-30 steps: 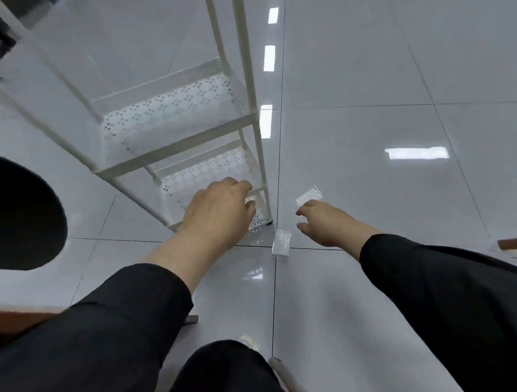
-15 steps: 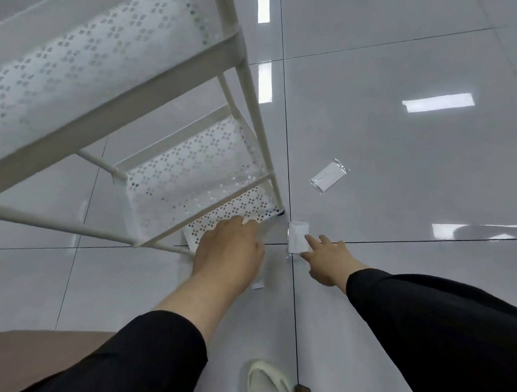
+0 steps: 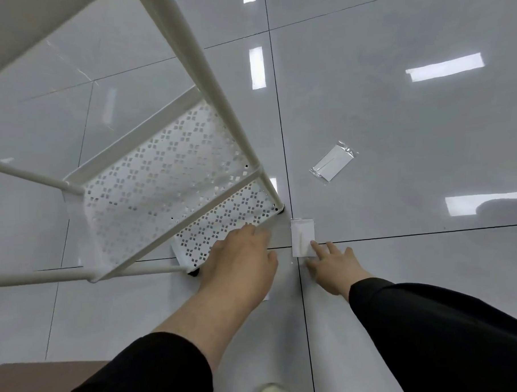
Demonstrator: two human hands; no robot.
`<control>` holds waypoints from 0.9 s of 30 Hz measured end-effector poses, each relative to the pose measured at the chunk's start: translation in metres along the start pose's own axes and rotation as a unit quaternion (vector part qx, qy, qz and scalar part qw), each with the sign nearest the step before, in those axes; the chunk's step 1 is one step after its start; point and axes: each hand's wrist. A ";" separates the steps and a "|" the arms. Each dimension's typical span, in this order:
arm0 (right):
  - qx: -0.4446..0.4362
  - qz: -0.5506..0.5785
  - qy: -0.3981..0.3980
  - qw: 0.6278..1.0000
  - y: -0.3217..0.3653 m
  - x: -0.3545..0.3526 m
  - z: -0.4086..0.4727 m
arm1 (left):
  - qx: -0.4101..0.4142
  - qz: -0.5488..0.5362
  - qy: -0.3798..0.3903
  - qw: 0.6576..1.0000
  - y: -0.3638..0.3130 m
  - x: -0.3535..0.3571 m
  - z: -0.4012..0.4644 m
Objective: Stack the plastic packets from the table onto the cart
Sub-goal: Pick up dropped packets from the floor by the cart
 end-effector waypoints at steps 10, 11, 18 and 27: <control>0.005 0.043 -0.160 0.986 0.008 0.000 0.009 | 0.020 0.021 0.045 0.999 -0.006 0.016 0.022; -0.014 0.064 -0.188 0.980 0.007 -0.006 0.009 | 0.024 0.021 0.050 0.998 -0.006 0.017 0.025; -0.166 0.379 -0.223 0.883 -0.010 -0.075 -0.026 | 0.051 0.038 0.065 0.996 -0.012 0.022 0.059; -0.141 0.552 -0.198 0.798 -0.031 -0.123 -0.050 | 0.097 -0.026 0.037 0.994 -0.017 0.022 0.068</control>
Point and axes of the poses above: each hand's wrist, its own z-axis towards the middle knuckle, its own x-axis out of the palm, y = z × x, and after that the axes turned 6 degrees about z, right-handed
